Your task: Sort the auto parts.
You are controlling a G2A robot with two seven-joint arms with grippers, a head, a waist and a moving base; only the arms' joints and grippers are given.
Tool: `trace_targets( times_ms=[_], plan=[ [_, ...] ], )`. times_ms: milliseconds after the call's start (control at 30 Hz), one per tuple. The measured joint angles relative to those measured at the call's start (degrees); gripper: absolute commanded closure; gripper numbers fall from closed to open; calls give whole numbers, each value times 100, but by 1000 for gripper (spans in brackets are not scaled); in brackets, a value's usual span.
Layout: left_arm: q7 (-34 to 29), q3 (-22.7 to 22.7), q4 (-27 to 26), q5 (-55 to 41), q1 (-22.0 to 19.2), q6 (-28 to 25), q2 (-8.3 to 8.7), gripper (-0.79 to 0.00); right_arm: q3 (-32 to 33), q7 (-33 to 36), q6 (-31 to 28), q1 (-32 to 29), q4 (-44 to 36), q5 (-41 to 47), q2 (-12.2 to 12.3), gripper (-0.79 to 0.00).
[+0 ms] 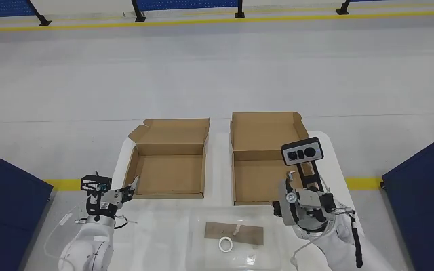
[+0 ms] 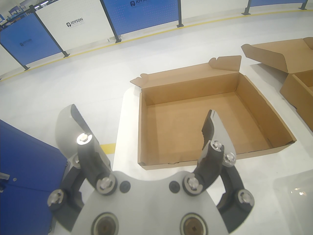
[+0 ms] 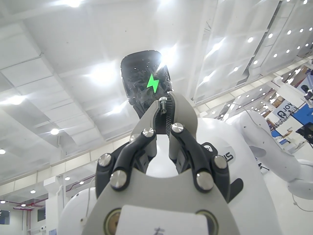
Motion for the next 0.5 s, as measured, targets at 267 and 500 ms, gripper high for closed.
trace_targets(
  times_ms=[267, 500],
  plan=[
    [0, 0, 0, 0, 0, 0, 0, -785, -1, -3, -2, 0, -1, -5, 1, 0],
    [0, 0, 0, 0, 0, 0, 0, -785, 149, -267, 83, -36, -40, -405, -4, 0]
  ],
)
